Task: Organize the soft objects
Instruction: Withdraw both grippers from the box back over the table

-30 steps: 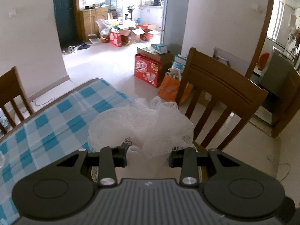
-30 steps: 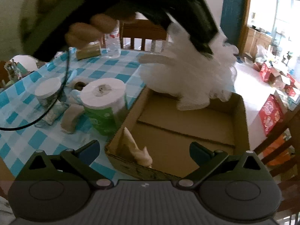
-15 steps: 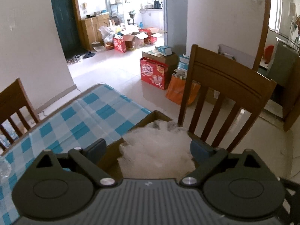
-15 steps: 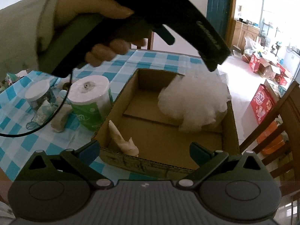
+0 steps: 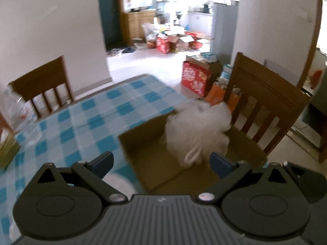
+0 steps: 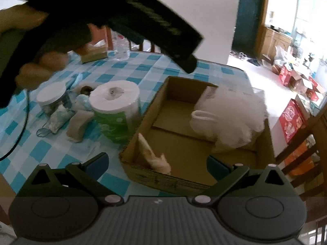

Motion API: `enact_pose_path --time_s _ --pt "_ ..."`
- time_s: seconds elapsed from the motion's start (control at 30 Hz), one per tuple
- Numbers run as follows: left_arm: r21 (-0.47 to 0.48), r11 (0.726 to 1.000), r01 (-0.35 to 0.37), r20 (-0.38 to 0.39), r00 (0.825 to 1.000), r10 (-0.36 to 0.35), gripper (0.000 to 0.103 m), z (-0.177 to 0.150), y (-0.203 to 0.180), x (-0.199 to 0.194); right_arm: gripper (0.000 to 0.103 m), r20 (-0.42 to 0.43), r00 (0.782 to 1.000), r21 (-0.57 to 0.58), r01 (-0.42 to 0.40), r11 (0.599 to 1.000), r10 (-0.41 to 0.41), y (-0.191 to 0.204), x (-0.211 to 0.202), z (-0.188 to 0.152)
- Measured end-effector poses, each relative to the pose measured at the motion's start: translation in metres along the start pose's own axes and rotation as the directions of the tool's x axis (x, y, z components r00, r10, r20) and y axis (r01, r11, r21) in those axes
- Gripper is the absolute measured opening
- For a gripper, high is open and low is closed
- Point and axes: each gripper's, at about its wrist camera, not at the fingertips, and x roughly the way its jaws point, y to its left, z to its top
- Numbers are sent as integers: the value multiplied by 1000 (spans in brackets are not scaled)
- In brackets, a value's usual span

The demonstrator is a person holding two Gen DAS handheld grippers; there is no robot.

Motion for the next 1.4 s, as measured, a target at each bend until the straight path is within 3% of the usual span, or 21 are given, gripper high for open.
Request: enact_pose_path --time_s 0.3,0.83,1.03,1.2,1.4 --pt "-55 994 -96 -52 994 93 100 -64 43 -39 103 -38 999 -30 -28 999 27 37 13 3" --pt "-52 997 -65 -101 993 59 100 -156 141 -76 103 -106 993 22 57 998 -54 143 34 13" --pt "-109 987 -120 -128 986 106 100 -184 179 -83 103 -144 987 5 75 997 -73 179 46 17" --pt "-172 966 -194 -171 971 164 100 -203 207 -82 103 -155 987 -25 29 999 -33 196 59 26" --pt "-231 931 -282 -231 946 229 100 -219 228 -83 103 -159 985 -78 -86 993 73 208 89 36"
